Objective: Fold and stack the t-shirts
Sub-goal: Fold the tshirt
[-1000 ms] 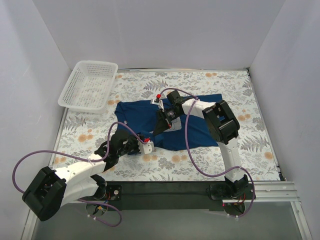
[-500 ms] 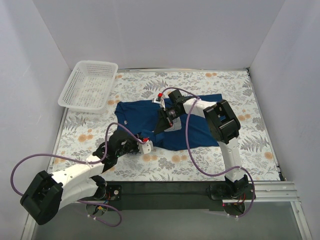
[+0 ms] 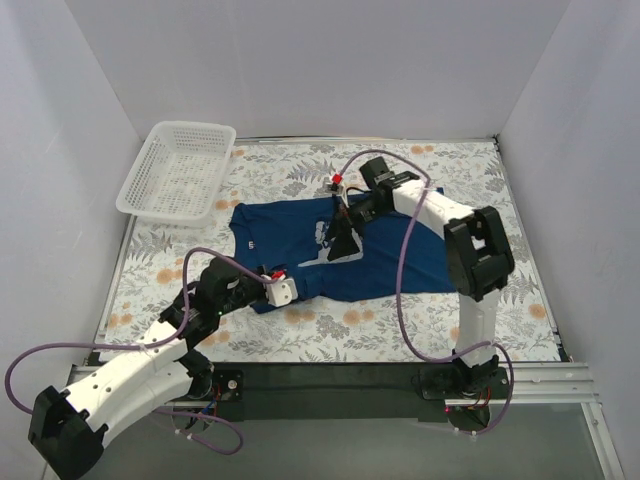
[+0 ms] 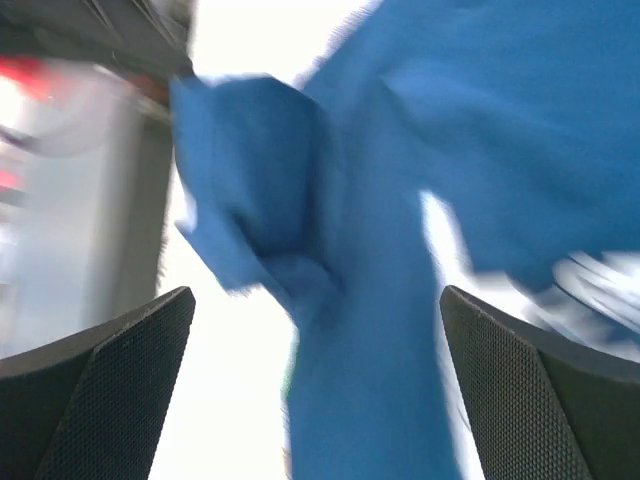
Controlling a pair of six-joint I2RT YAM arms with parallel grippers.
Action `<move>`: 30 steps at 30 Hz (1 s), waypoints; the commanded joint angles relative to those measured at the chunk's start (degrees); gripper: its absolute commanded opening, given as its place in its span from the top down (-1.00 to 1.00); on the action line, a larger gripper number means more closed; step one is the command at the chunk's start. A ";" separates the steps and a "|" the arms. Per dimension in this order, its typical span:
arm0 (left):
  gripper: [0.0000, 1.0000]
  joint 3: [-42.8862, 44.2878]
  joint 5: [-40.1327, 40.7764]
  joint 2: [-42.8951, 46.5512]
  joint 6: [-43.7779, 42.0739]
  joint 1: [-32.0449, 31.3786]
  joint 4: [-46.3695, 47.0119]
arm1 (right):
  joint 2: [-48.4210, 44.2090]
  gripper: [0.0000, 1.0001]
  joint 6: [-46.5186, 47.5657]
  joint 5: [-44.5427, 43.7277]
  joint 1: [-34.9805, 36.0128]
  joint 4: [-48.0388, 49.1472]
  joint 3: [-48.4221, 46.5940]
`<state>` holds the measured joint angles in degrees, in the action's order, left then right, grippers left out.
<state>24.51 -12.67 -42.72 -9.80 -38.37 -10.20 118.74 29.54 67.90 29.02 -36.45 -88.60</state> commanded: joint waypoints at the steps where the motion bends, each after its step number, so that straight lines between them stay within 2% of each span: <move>1: 1.00 3.96 -2.80 1.06 3.29 -0.30 -8.51 | -15.06 -0.97 20.41 -20.31 -1.41 -9.09 4.27; 3: 1.00 5.28 -2.63 0.80 6.18 -0.21 -10.89 | -21.50 -0.97 25.20 -26.39 -3.25 -6.02 11.04; 4: 1.00 6.50 -2.54 0.62 7.42 -0.39 -11.51 | -27.71 -0.97 26.78 -30.16 -7.35 -4.44 18.82; 8: 1.00 9.32 -3.15 -0.43 12.43 -0.39 -14.05 | -39.00 -0.96 39.24 -33.87 -22.66 -4.77 31.51; 9: 1.00 9.76 -3.33 -0.70 13.31 -0.39 -14.32 | -40.94 -0.93 48.07 -35.28 -25.30 -5.21 34.17; 10: 1.00 10.37 -3.68 -1.22 14.36 -0.48 -14.76 | -44.35 -0.93 51.72 -38.51 -30.11 -5.30 36.72; 12: 1.00 12.13 -4.38 -1.93 16.57 -0.48 -15.90 | -46.48 -0.88 59.54 -41.52 -35.22 -5.30 42.88; 16: 1.00 13.63 -3.59 -2.19 18.50 -0.48 -16.61 | -45.97 -0.68 62.48 -41.27 -41.83 -5.83 44.30; 21: 1.00 13.46 -3.94 -0.88 18.85 -0.48 -16.70 | -42.19 -0.30 62.75 -45.22 -43.60 -5.74 43.16; 29: 1.00 12.05 -4.21 1.76 19.29 -0.57 -15.64 | -39.11 -0.24 62.48 -48.03 -44.04 -6.01 41.75; 30: 1.00 12.05 -4.21 1.76 19.38 -0.48 -15.47 | -38.76 -0.19 62.39 -48.04 -44.04 -6.00 41.93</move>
<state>36.23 -15.92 -41.85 8.88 -38.54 -26.35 79.20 90.54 21.10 -14.68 -41.98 -45.32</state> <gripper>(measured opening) 0.012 0.606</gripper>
